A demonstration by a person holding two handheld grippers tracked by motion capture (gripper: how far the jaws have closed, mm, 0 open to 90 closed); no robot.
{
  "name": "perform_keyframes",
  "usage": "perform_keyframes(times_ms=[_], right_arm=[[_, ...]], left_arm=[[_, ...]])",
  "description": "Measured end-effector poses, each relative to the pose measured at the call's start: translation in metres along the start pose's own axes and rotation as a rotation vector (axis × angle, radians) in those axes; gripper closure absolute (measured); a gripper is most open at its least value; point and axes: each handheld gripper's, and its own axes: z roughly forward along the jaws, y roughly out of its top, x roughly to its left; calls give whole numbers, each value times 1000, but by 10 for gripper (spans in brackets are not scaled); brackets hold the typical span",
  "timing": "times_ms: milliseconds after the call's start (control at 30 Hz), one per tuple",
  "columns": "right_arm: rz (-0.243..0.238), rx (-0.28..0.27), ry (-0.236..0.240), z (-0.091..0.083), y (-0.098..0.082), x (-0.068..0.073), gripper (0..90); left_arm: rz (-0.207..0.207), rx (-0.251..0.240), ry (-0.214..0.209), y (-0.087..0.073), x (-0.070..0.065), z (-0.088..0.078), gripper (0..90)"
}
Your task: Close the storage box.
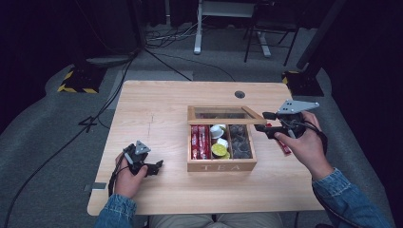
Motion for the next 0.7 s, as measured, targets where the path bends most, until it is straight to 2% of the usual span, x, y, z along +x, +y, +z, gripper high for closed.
perform_keyframes(times_ms=[367,700], right_arm=[[-5,25,18,1,-17,12,436],[-16,78,27,5,-33,22,428]], left_arm=[[2,1,1,0,0,0,130],[2,0,1,0,0,0,131]])
